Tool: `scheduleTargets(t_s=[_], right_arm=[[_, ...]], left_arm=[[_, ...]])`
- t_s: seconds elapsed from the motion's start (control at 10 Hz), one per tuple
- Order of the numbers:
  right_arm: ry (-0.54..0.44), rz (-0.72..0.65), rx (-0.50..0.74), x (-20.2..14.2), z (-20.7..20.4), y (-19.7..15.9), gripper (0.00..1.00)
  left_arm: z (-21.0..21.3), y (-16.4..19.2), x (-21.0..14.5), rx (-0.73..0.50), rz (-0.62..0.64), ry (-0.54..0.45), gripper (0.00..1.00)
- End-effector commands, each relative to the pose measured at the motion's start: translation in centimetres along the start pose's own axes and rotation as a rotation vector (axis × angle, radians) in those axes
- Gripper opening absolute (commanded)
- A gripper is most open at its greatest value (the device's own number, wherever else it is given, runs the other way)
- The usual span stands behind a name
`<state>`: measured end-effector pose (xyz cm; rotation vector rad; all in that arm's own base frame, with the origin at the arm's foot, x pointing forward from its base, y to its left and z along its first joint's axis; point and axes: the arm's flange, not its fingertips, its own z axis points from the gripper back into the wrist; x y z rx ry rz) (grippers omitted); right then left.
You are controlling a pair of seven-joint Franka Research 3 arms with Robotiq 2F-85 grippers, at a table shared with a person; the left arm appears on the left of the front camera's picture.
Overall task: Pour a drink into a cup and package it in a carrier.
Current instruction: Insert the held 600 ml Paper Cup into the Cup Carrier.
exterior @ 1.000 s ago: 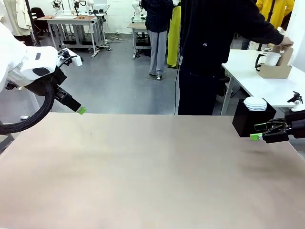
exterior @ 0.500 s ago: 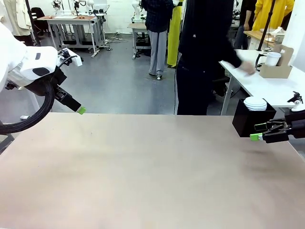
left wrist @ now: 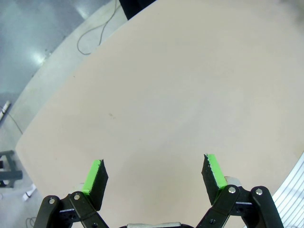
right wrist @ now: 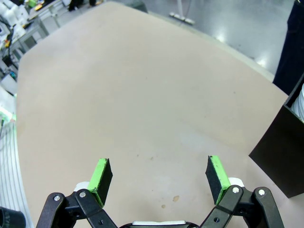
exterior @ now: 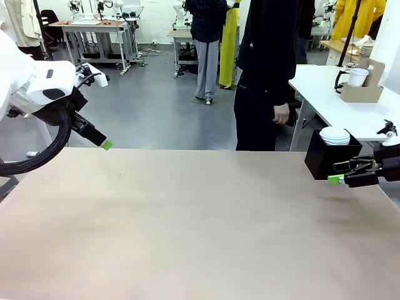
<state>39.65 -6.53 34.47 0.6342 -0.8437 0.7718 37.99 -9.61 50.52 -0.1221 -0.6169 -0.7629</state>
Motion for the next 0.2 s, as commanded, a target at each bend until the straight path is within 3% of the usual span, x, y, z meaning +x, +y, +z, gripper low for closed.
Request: scheduleTargets(t_s=[0.0,0.1], right_arm=[[-0.006,0.018,0.002,-0.11,0.08,-0.05,1.00],[-0.006,0.018,0.002,-0.11,0.08,-0.05,1.00]], left_arm=[[0.11,-0.11,-0.01,0.009,0.011,0.004,1.00],[0.11,-0.11,-0.01,0.009,0.011,0.004,1.00]])
